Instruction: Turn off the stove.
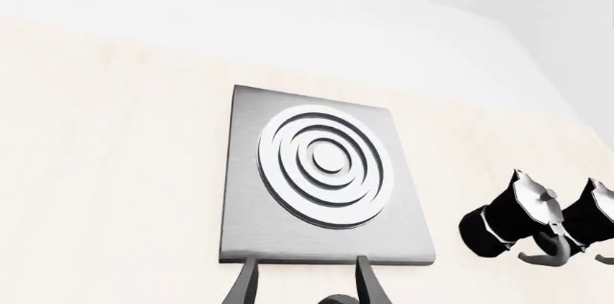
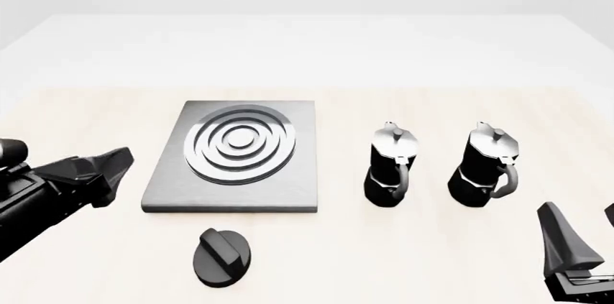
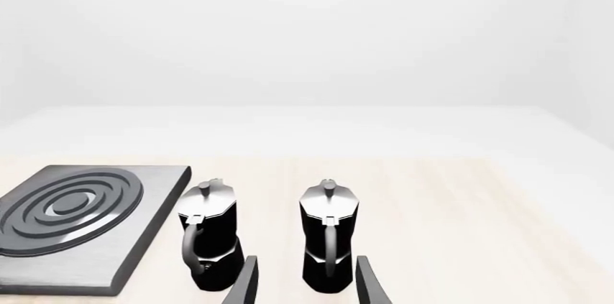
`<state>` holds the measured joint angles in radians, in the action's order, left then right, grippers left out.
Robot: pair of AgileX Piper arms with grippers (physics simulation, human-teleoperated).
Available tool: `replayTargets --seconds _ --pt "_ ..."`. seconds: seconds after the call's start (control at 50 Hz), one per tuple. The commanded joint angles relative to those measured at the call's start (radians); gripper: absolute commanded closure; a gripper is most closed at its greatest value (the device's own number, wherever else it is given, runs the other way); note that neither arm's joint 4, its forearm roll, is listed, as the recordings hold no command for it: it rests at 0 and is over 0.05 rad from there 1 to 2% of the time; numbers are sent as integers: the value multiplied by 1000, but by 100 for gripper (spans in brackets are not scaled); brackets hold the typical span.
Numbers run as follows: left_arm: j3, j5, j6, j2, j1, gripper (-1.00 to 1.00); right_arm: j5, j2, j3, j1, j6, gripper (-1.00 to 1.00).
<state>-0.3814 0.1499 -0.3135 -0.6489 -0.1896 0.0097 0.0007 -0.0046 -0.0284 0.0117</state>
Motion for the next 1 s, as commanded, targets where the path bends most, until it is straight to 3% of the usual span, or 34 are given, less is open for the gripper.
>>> replayTargets --seconds 0.02,0.04,0.1,0.16,0.24,0.28,0.34,0.38,0.46,0.54,0.64,0.68,0.82,1.0 --pt "-108 129 -75 -104 -56 -100 1 0 2 -6 3 -100" --pt "-97 130 -129 -109 -75 -100 1 0 2 -7 5 -100" --pt "-113 157 -83 -127 -98 -100 1 0 2 -9 6 -100" --pt "-94 160 -153 -148 -139 -100 2 0 2 -9 8 -100" --pt "-90 168 -179 -183 -164 -100 3 0 2 -9 11 -100" --pt "-74 165 -224 -196 -201 -100 3 0 3 -9 11 -100" --pt "-74 172 -225 -212 -225 -100 4 0 3 -13 12 -100" --pt "-92 184 -186 -222 -200 -100 3 0 2 -14 12 -100" --pt "-90 186 -184 -253 -189 -100 1 1 1 -13 13 -100" --pt "-62 178 -231 -268 -223 -100 2 1 2 -17 14 -100" --pt "-19 151 -322 -278 -271 -100 2 1 2 -20 16 -100" --pt "21 123 -400 -278 -315 -100 3 1 2 -20 17 -100" --pt "106 55 -505 -297 -371 -100 3 0 2 -19 18 -100" --pt "141 -9 -540 -331 -400 -100 5 0 2 -24 17 -100"
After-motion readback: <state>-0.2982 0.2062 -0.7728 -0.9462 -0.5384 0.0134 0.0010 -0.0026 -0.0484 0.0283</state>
